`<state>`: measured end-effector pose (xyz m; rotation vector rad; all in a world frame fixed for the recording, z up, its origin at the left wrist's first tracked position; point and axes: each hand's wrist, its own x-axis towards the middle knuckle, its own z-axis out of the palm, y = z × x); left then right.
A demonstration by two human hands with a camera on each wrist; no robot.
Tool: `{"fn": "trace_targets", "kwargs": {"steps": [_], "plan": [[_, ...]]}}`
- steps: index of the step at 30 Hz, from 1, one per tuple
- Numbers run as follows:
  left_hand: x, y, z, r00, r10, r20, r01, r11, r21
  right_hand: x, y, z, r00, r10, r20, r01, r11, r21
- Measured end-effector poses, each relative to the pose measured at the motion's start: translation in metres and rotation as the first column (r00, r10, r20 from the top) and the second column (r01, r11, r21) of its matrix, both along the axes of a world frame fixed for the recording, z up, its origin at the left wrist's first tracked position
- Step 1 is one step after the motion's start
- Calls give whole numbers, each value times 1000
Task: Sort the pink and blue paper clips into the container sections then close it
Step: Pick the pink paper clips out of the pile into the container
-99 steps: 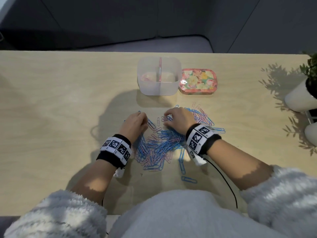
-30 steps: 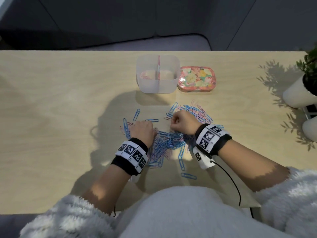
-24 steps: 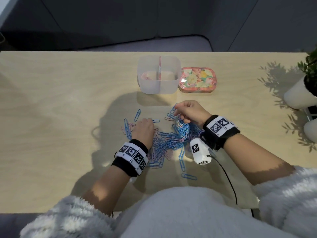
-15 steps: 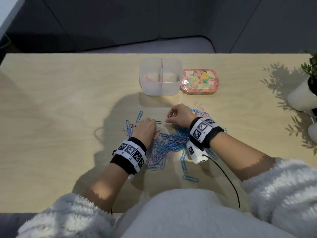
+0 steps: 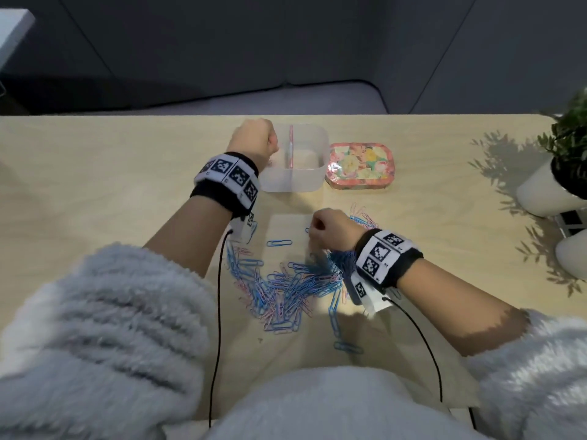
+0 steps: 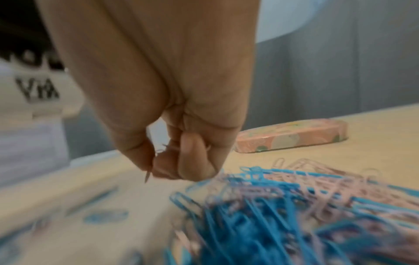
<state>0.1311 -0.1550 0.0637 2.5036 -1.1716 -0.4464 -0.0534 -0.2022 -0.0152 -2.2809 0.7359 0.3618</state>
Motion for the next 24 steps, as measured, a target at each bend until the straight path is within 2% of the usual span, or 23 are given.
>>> {"fn": "trace_targets", "kwargs": {"steps": [4,6,8,10,11,13,16,20,22,24], "plan": [[6,-5,-15,999,-30,-16,31,998,49,19,-11,34,992,-74,101,59,987,150],[6,2,-19,999,-44,-12,44,999,-9,37,-15,47,978,-155,139,121,966,227],[7,19,-22,999,-31,-21,27,988,-150,62,-20,53,931,-292,220,222,929,296],[7,46,-28,999,1,38,10,960,-280,90,-22,54,847,-431,312,322,882,344],[6,61,-31,998,29,56,-10,949,-314,104,-24,54,807,-475,351,360,866,346],[1,92,-40,997,79,12,-73,960,-271,126,-24,50,768,-506,392,394,856,334],[-11,137,-60,993,95,-75,-100,992,-77,147,-19,41,809,-456,372,353,881,314],[-20,178,-87,968,203,-146,-198,979,46,146,-10,35,900,-237,365,199,970,140],[-26,183,-94,952,262,-160,-254,965,69,139,-5,35,903,-175,392,171,984,46],[-34,182,-99,939,301,-164,-291,953,84,128,4,33,871,-90,483,145,986,-78]]}}
